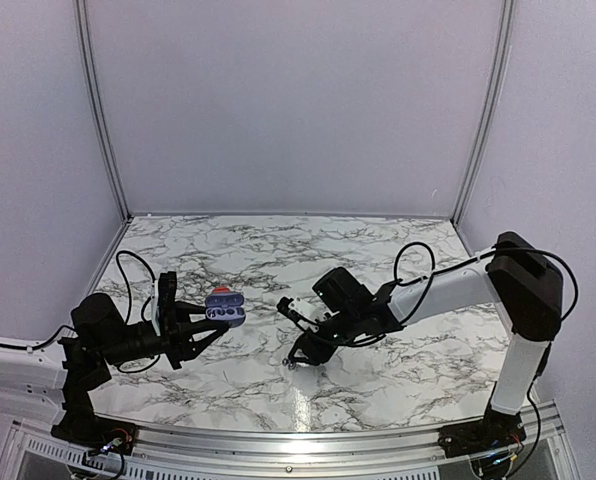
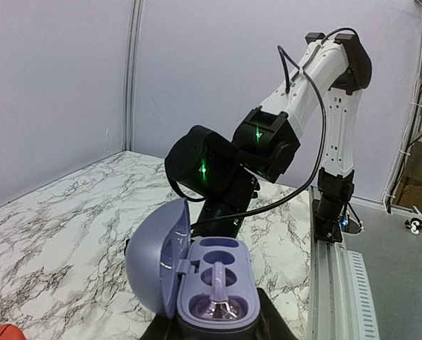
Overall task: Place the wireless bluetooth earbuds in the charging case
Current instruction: Adjust the right earbud at the center of the board.
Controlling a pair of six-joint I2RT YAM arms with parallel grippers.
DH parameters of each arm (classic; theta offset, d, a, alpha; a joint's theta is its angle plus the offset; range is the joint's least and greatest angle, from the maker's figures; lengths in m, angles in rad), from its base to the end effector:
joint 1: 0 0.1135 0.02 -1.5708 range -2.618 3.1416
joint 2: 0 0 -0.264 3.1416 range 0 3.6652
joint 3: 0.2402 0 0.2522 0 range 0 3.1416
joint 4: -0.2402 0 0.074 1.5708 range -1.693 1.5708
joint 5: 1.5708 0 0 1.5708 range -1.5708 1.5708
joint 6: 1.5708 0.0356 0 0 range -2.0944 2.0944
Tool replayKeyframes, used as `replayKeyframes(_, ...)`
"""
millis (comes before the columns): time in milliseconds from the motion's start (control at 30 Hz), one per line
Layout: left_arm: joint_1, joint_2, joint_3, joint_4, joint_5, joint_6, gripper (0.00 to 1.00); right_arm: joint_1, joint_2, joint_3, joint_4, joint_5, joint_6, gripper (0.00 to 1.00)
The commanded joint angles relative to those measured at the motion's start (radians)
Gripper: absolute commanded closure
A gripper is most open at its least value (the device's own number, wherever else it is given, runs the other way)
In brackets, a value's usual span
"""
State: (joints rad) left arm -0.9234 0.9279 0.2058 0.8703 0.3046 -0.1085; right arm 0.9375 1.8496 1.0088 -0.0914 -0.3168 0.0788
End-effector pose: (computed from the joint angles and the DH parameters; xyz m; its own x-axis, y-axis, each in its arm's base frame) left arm 0.1073 -0.1596 0.2239 -0.0132 -0.1538 -0.9880 0.9440 0.3240 -0.0631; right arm 0.2071 0.3008 0.1382 -0.5427 -0.6127 -0.5745 -0.8357 0.4624 0.2963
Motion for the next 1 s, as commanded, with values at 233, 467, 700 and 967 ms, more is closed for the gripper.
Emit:
replayKeyframes(233,0.005,-0.014,-0.014,0.027,-0.003,0.011,1.00,0.043,0.029,-0.001,0.001,-0.026,0.019,0.57)
replayKeyframes(467,0.005,-0.013,-0.016,0.027,-0.004,0.012,1.00,0.073,0.036,0.004,-0.010,-0.019,0.014,0.58)
replayKeyframes(700,0.006,-0.014,-0.013,0.027,-0.004,0.013,1.00,0.081,0.042,0.038,-0.032,0.031,0.008,0.67)
replayKeyframes(967,0.005,-0.009,-0.010,0.027,-0.003,0.015,1.00,0.061,-0.040,0.039,-0.097,0.159,0.009,0.52)
